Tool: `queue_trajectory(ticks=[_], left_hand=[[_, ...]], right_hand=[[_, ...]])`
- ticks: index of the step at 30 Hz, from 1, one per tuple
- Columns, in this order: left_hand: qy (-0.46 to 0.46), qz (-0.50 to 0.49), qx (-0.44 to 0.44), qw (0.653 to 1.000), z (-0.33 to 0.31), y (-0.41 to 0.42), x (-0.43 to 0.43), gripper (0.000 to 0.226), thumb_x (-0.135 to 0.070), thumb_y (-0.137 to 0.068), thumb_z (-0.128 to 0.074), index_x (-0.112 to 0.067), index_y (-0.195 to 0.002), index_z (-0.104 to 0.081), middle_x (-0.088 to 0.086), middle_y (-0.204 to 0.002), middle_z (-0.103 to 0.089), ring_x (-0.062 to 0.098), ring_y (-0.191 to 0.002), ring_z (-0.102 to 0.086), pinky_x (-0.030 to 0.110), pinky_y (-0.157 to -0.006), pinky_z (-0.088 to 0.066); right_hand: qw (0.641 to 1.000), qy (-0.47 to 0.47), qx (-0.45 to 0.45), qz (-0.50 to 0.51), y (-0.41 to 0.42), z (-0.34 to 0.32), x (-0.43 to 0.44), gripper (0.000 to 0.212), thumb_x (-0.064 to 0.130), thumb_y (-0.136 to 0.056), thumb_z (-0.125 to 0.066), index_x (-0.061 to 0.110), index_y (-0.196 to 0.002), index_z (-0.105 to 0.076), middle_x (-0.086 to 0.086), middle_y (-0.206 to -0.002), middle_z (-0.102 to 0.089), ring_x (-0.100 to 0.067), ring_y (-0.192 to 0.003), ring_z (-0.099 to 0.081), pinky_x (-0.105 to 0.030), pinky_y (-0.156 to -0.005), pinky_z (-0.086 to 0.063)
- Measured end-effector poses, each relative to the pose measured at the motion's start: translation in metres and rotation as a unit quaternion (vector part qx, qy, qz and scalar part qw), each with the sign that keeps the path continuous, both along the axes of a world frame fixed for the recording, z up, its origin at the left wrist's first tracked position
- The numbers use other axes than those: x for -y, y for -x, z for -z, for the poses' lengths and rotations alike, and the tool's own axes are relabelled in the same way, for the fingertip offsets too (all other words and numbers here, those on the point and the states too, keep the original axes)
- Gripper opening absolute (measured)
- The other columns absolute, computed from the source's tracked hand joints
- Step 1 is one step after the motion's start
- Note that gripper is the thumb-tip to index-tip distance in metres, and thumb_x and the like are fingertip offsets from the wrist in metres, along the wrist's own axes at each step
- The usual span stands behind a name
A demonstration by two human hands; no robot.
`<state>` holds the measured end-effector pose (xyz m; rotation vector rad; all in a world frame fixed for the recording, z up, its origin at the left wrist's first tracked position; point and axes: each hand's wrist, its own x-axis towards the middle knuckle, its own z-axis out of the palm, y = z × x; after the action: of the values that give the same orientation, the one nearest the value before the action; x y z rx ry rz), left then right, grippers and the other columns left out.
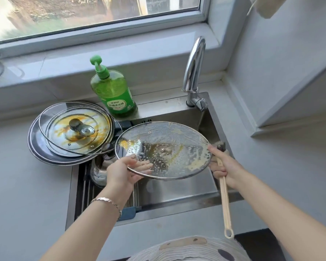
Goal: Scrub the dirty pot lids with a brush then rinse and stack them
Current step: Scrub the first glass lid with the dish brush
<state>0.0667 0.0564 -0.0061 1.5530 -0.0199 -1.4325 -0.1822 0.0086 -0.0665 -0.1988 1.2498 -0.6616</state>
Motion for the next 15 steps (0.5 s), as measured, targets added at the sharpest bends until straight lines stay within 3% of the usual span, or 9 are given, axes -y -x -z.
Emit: queue_trajectory(ticks=[2, 4, 6, 8, 9, 10, 11, 13, 15], left_hand=[[-0.001, -0.005, -0.042, 0.999, 0.004, 0.003, 0.002, 0.038, 0.01, -0.088, -0.032, 0.006, -0.125, -0.041, 0.033, -0.087, -0.06, 0.037, -0.059, -0.069, 0.033, -0.046, -0.057], [0.003, 0.008, -0.072, 0.997, 0.006, 0.006, 0.003, 0.037, 0.01, -0.088, -0.03, 0.005, -0.123, -0.04, 0.034, -0.092, -0.059, 0.037, -0.059, -0.069, 0.032, -0.045, -0.056], [0.008, 0.032, -0.098, 0.995, 0.003, 0.01, 0.004, 0.037, 0.01, -0.089, -0.029, 0.004, -0.124, -0.04, 0.037, -0.101, -0.058, 0.037, -0.064, -0.07, 0.032, -0.05, -0.058], [-0.014, 0.055, -0.112, 0.992, 0.004, 0.015, 0.004, 0.041, 0.009, -0.093, -0.028, 0.005, -0.133, -0.032, 0.037, -0.113, -0.055, 0.04, -0.088, -0.068, 0.034, -0.069, -0.058], [-0.035, 0.077, -0.08, 0.993, 0.01, 0.016, 0.004, 0.044, 0.006, -0.096, -0.031, 0.006, -0.139, -0.024, 0.036, -0.126, -0.049, 0.042, -0.107, -0.061, 0.038, -0.081, -0.054], [-0.058, 0.126, 0.013, 0.99, 0.017, 0.016, 0.004, 0.052, -0.003, -0.097, -0.038, 0.005, -0.144, -0.015, 0.032, -0.139, -0.039, 0.041, -0.122, -0.049, 0.041, -0.09, -0.048], [-0.071, 0.214, 0.155, 0.962, 0.021, 0.017, 0.002, 0.067, -0.017, -0.097, -0.047, -0.002, -0.148, -0.006, 0.024, -0.151, -0.025, 0.037, -0.134, -0.036, 0.044, -0.101, -0.041], [0.011, 0.418, 0.381, 0.825, 0.025, 0.022, -0.006, 0.093, -0.051, -0.089, -0.053, -0.015, -0.151, 0.005, 0.004, -0.159, 0.002, 0.02, -0.146, -0.002, 0.041, -0.118, -0.014], [0.12, 0.568, 0.411, 0.702, 0.022, 0.04, -0.014, 0.096, -0.063, -0.083, -0.048, -0.022, -0.151, 0.005, -0.009, -0.157, 0.014, 0.006, -0.143, 0.013, 0.032, -0.118, 0.003]], right_hand=[[0.995, -0.018, 0.096, 0.029, -0.004, -0.006, 0.001, 0.025, 0.029, -0.067, -0.074, 0.013, -0.07, -0.055, 0.005, -0.05, -0.039, 0.0, -0.026, -0.021, -0.01, -0.025, -0.013], [0.987, -0.021, 0.152, 0.053, -0.003, -0.01, 0.003, 0.034, 0.016, -0.051, -0.085, 0.011, -0.067, -0.055, 0.003, -0.056, -0.04, -0.001, -0.025, -0.023, -0.008, -0.024, -0.016], [0.991, -0.002, 0.119, 0.064, 0.0, -0.015, 0.005, 0.022, 0.006, -0.066, -0.07, 0.012, -0.068, -0.049, 0.003, -0.051, -0.04, 0.0, -0.024, -0.023, -0.009, -0.023, -0.015], [0.996, 0.024, 0.049, 0.072, 0.004, -0.019, 0.007, 0.026, 0.001, -0.084, -0.047, 0.015, -0.064, -0.038, 0.007, -0.041, -0.033, 0.001, -0.022, -0.02, -0.009, -0.024, -0.012], [0.996, 0.043, 0.019, 0.074, 0.005, -0.023, 0.007, 0.03, 0.0, -0.087, -0.043, 0.016, -0.062, -0.036, 0.008, -0.039, -0.029, 0.001, -0.023, -0.019, -0.009, -0.024, -0.011], [0.995, 0.067, -0.015, 0.071, 0.006, -0.026, 0.006, 0.032, -0.002, -0.086, -0.043, 0.016, -0.061, -0.035, 0.009, -0.038, -0.026, 0.002, -0.024, -0.018, -0.01, -0.025, -0.011], [0.992, 0.094, -0.053, 0.062, 0.007, -0.028, 0.005, 0.034, -0.004, -0.084, -0.045, 0.017, -0.06, -0.034, 0.01, -0.038, -0.024, 0.002, -0.025, -0.017, -0.009, -0.026, -0.01], [0.981, 0.135, -0.138, 0.028, 0.007, -0.033, 0.002, 0.036, -0.008, -0.08, -0.049, 0.017, -0.059, -0.035, 0.01, -0.038, -0.024, 0.0, -0.028, -0.017, -0.01, -0.031, -0.011], [0.962, 0.156, -0.225, -0.006, 0.002, -0.037, 0.0, 0.034, -0.006, -0.076, -0.056, 0.017, -0.058, -0.039, 0.008, -0.041, -0.026, -0.004, -0.032, -0.02, -0.013, -0.034, -0.015]])
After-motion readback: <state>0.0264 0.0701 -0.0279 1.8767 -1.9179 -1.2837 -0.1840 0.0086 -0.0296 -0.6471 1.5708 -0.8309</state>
